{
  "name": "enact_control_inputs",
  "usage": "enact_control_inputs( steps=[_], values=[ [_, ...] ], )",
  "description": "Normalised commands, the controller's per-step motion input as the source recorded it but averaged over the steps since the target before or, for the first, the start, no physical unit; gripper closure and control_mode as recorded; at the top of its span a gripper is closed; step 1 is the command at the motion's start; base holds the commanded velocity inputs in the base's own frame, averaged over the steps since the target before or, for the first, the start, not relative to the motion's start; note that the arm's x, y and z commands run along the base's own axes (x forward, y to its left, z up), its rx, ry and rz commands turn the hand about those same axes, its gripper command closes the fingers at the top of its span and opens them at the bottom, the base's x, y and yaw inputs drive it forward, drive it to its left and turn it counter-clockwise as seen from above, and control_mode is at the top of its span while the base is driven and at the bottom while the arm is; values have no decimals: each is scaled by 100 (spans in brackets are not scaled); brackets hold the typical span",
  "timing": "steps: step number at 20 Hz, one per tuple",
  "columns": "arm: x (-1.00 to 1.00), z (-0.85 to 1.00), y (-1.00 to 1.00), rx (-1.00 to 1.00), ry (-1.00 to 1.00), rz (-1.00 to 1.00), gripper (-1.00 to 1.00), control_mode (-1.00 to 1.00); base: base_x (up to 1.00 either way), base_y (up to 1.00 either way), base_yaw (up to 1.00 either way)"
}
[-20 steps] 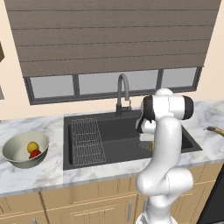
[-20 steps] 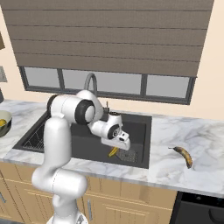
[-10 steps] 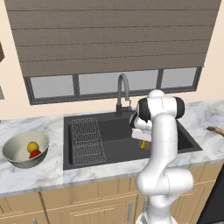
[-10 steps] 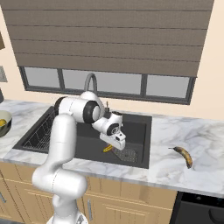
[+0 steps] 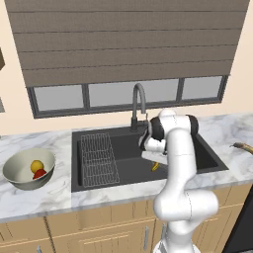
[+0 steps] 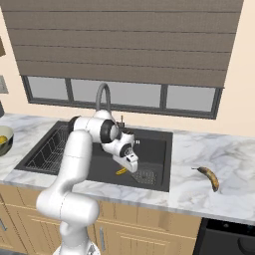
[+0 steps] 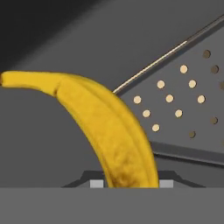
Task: There is a mixed pile of frozen fruits and vegetables on the counter. Locate all the frozen vegetables and place the items in a bowl on the counter. Take all the frozen fruits and defrost them in a running sink.
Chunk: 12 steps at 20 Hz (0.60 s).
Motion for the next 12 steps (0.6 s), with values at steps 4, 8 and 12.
enact_control_inputs(
  steps=[4,8,12],
  values=[
    [15,-28,24,-9,1,-3,-100,-100,0,0,0],
    [0,-8,12,0,1,-2,-100,-100,0,0,0],
    [-2,8,-2,0,10,-2,-100,-100,0,0,0]
  ],
)
